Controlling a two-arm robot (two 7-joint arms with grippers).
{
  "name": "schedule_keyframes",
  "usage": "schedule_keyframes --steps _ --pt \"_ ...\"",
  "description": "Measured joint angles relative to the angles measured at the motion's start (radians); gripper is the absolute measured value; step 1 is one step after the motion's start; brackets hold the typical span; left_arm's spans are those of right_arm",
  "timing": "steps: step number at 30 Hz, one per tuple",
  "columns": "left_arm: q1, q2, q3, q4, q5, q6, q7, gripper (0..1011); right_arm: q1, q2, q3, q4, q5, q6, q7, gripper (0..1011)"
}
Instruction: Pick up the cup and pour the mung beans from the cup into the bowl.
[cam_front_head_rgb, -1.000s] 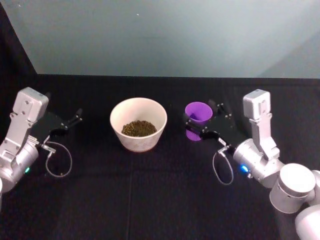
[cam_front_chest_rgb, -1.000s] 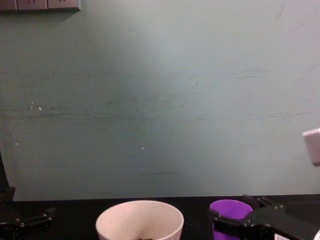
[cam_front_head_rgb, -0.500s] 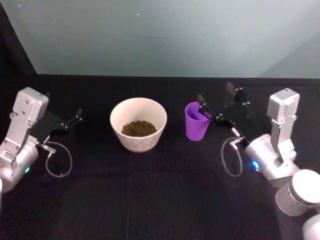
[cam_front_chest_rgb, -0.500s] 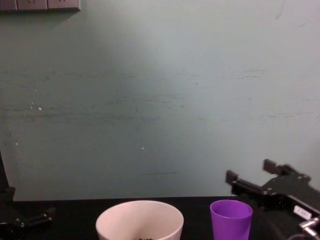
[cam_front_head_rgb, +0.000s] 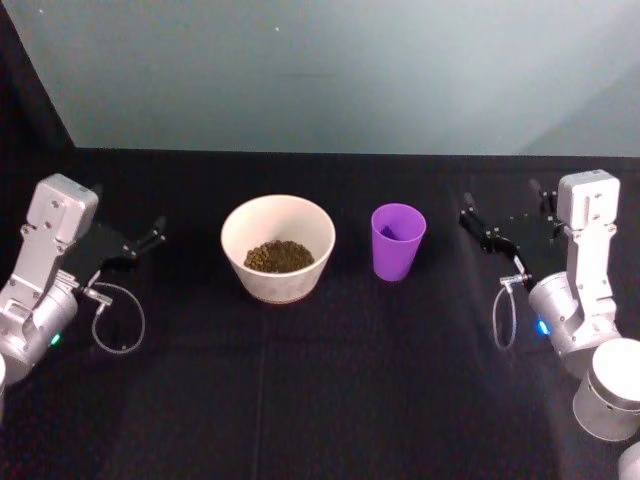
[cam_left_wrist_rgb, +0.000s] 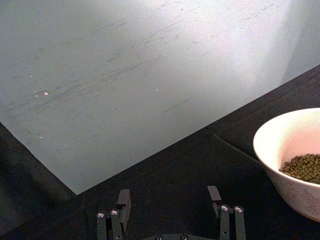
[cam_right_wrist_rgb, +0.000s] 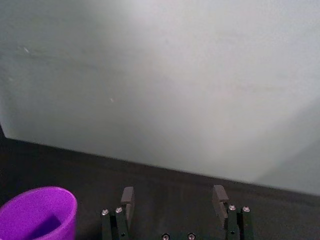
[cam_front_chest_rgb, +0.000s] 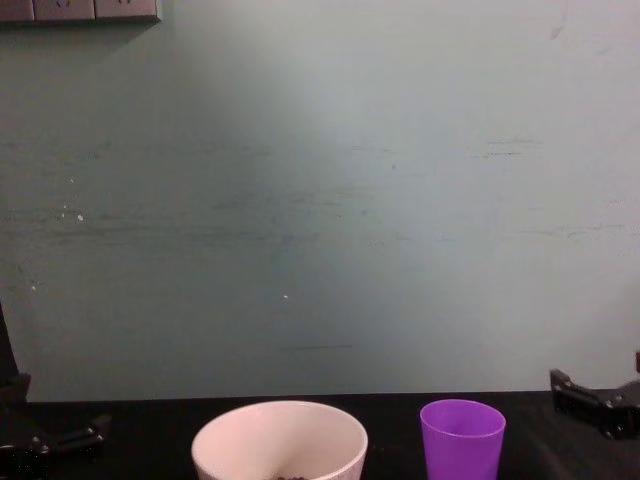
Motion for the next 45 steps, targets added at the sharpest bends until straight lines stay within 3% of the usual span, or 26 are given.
schedule_keyframes --steps 4,11,45 --pt "0.000 0.000 0.000 0.000 0.000 0.000 0.000 1000 0.006 -0.012 0.020 0.013 0.001 0.050 -0.001 1002" --pt "0.000 0.000 0.000 0.000 0.000 0.000 0.000 1000 0.011 -0.021 0.035 0.020 -0.006 0.092 0.006 1002" --pt "0.000 0.000 0.000 0.000 0.000 0.000 0.000 1000 0.010 -0.019 0.033 0.019 -0.004 0.085 0.006 1002"
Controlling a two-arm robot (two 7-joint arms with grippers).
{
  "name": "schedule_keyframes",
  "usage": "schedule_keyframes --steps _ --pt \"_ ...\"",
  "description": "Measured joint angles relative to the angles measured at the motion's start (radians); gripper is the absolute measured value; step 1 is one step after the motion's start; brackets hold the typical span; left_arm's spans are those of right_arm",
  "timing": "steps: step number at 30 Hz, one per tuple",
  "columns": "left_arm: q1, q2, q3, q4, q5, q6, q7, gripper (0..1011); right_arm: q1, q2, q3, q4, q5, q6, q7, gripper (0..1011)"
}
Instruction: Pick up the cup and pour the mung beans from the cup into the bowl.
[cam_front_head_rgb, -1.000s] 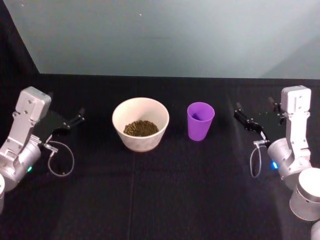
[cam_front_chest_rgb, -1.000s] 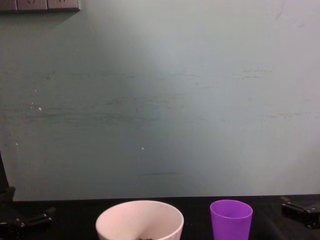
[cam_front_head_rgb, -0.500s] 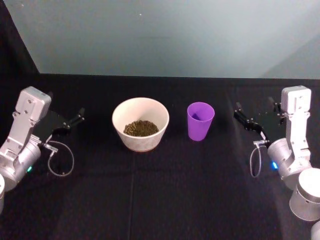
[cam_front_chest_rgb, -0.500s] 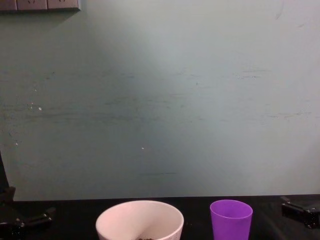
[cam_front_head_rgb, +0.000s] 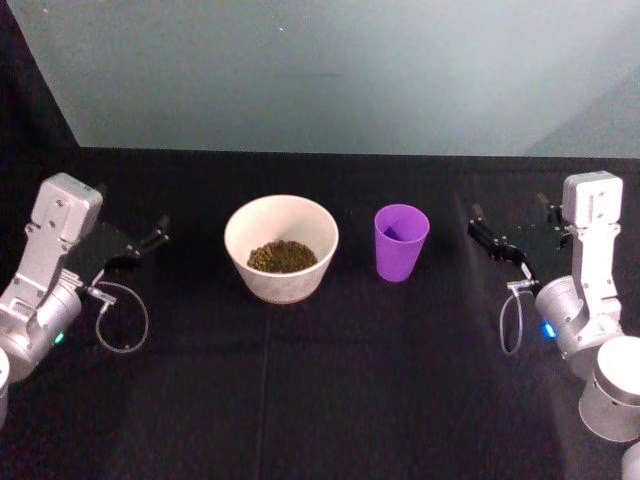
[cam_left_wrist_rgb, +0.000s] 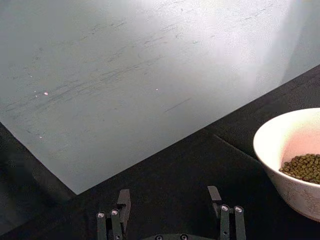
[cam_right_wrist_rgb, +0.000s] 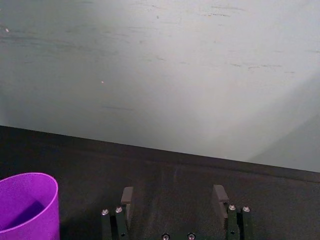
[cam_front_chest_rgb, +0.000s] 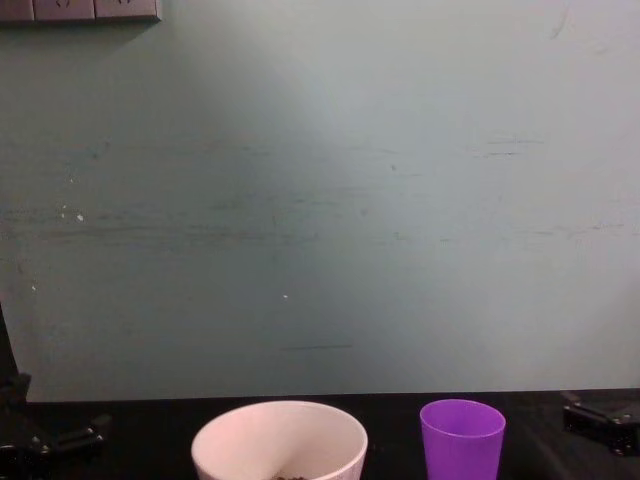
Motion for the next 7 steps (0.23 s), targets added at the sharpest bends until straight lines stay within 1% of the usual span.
schedule_keyframes --steps 7 --pt "0.000 0.000 0.000 0.000 0.000 0.000 0.000 1000 0.000 0.000 0.000 0.000 0.000 0.000 0.000 1002"
